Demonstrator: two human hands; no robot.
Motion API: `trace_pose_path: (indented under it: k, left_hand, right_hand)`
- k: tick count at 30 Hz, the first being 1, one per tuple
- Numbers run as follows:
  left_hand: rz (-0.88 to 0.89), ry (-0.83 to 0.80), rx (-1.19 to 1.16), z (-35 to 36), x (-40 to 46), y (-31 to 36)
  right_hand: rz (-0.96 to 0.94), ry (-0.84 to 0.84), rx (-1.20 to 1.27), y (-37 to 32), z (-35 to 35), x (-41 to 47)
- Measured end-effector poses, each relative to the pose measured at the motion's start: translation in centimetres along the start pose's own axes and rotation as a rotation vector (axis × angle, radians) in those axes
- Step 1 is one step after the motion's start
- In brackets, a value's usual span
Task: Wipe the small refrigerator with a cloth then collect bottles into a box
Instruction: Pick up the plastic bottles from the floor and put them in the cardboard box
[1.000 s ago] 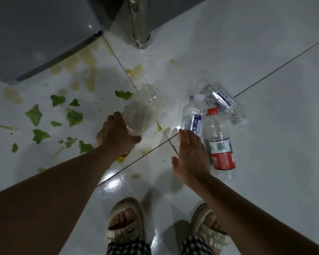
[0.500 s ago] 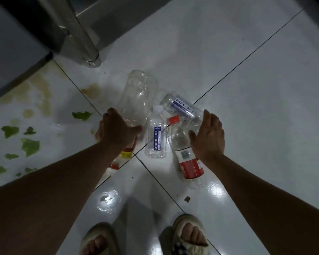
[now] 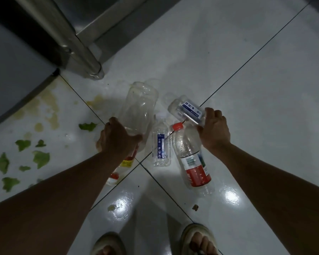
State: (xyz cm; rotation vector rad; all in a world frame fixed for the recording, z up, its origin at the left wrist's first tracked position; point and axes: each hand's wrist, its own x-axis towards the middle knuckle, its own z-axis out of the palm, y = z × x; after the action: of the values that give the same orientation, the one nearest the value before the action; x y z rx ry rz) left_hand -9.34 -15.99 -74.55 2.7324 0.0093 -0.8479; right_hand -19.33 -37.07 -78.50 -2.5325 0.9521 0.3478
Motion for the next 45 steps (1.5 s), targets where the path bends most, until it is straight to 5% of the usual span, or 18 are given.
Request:
trace_pose_path:
  k: [21,45]
  left_hand:
    - [0.104,0.027,0.006,-24.0,-22.3,15.6]
    - [0.745,-0.035,0.229,-38.2,-55.1,30.6]
  right_hand:
    - [0.056,0.028,0.065,-5.8,-32.8,-17.9]
    - [0.565,0.44,0.168,0.4,-61.7,-51.1]
